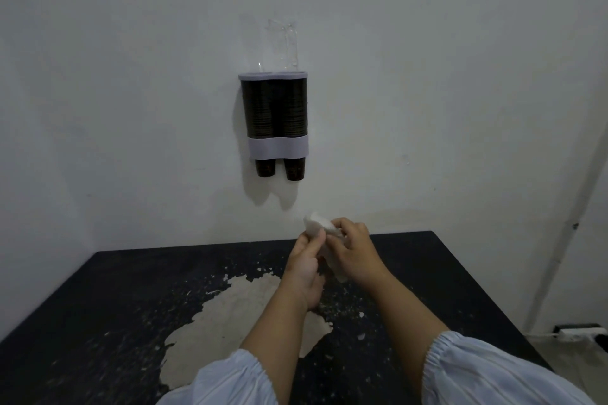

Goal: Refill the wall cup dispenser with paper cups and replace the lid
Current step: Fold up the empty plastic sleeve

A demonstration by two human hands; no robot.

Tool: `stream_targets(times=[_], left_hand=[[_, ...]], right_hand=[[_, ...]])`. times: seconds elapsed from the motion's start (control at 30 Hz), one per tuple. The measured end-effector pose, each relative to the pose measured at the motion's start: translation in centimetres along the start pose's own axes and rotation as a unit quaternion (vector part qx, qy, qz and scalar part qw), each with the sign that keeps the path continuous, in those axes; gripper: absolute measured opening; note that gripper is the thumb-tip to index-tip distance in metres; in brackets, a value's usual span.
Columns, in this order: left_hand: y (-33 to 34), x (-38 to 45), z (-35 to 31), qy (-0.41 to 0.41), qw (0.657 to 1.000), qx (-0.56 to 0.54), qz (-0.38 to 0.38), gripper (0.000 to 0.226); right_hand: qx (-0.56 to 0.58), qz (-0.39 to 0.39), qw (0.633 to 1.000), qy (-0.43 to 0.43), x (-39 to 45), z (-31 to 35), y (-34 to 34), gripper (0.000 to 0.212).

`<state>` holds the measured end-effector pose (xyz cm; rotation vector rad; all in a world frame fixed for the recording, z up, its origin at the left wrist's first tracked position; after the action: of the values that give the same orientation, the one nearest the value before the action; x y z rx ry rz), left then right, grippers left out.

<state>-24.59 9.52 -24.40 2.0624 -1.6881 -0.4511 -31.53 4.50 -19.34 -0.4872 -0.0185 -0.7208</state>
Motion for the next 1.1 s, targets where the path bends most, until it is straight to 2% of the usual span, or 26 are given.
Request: stream_targets(times=[0.1,0.2,0.3,0.43,0.6,0.9,1.1], left_hand=[[-1.1,-0.9,-0.3,-0.004,1.000,-0.007,-0.013,0.017],[-2.1,-1.6,-0.3,-0.008,1.000,-0.013,-0.027,0.023],[-2.7,-2.2,-0.4,-0.014,0.999,-0.022,-0.044,0.030],[-3.6,-2.8,-0.7,-0.014,0.998,-0.029,-0.056,0.036],[-4.8,-3.5,-1.3,-0.008,0.996,-0.008,-0.088,0.038],[-6.0,-4.1,-1.6,-0.029,0.992,-0.013,-0.118,0.031],[-7.1,-5.2,-2.6,-0.024,0.989,-0.002,-0.145,0.029]], right_hand=[[0.004,-0.028,0.999,0.022,-0.2,-0.8,0.4,0.030],[-0.005,-0.013,0.999,0.035,-0.3,-1.2,1.2,0.045],[-0.096,0.001,0.994,0.042,-0.2,-1.0,2.2,0.036],[-0.074,0.021,0.997,-0.003,-0.7,0.6,3.5,0.024],[-0.100,0.046,0.994,0.014,-1.2,0.7,4.6,0.031],[-0.110,0.054,0.992,0.016,-1.4,1.1,5.5,0.021],[-0.116,0.080,0.990,0.011,-1.4,2.3,7.2,0.025]])
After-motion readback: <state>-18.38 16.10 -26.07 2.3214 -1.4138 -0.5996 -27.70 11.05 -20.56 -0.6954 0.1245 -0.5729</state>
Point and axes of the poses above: each hand's wrist, its own x-axis towards the middle knuckle, its own y-axis out of the palm, z = x × y, the point moved 10 cm from there along x, towards the middle knuckle, and after that the axes turned 15 degrees about z, right-handed, at the moved point
